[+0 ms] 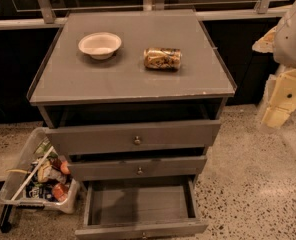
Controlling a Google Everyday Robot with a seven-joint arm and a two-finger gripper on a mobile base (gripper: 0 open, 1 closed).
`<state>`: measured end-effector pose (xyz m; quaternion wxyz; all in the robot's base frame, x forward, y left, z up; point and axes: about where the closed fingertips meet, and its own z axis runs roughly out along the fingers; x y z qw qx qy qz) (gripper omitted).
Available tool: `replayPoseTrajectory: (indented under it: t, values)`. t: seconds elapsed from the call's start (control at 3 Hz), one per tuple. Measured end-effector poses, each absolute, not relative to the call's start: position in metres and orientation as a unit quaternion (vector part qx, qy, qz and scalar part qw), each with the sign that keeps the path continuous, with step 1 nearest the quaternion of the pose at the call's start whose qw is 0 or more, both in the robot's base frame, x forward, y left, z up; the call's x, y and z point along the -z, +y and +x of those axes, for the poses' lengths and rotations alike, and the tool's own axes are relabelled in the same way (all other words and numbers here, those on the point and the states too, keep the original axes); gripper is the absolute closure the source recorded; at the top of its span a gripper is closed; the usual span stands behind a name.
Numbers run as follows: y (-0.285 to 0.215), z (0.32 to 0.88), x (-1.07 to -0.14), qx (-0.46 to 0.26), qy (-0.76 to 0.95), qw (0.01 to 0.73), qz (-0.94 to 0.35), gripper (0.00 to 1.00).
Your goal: Close bottom drawer
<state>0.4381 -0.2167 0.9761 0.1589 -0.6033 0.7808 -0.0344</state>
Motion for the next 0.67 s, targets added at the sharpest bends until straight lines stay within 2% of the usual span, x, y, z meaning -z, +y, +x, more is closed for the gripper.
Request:
replayPoseTrajectory:
  t: [0.67]
  values:
    - [-0.213, 0.432, -0.964, 0.034, 0.777, 0.168, -0.606, 0.00]
